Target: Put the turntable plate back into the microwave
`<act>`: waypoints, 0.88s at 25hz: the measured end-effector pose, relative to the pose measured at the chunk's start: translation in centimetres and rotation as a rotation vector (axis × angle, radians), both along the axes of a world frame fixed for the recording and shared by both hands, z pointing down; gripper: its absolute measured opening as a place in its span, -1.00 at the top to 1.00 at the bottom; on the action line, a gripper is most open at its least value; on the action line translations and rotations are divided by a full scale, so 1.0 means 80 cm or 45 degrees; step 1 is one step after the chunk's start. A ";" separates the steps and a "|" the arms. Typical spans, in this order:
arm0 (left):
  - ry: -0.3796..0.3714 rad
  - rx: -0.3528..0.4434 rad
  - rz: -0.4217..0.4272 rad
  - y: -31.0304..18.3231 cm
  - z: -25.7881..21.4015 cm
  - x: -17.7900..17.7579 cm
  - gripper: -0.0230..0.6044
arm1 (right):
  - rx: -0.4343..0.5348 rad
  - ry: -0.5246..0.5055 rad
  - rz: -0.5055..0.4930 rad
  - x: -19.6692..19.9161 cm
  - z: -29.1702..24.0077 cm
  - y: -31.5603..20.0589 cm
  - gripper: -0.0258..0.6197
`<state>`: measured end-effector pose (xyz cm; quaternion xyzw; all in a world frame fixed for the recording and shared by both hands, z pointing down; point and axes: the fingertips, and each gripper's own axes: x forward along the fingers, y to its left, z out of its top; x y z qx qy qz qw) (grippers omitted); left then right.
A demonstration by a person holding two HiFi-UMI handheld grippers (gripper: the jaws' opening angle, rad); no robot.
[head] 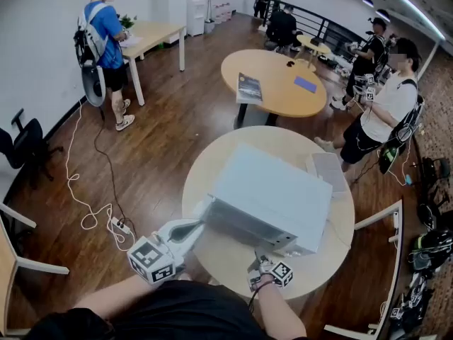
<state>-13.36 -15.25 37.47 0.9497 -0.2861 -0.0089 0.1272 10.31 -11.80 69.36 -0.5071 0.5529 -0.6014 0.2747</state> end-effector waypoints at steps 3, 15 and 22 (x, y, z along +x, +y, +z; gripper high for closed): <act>-0.003 -0.021 0.057 -0.007 0.015 0.027 0.91 | 0.158 0.176 -0.077 0.018 -0.054 0.025 0.46; -0.031 -0.084 0.228 -0.006 0.083 0.129 0.91 | 0.365 0.938 -0.201 0.058 -0.146 0.065 0.92; -0.078 -0.087 0.141 -0.018 0.098 0.113 0.91 | 0.351 0.941 -0.226 0.068 -0.132 0.071 0.92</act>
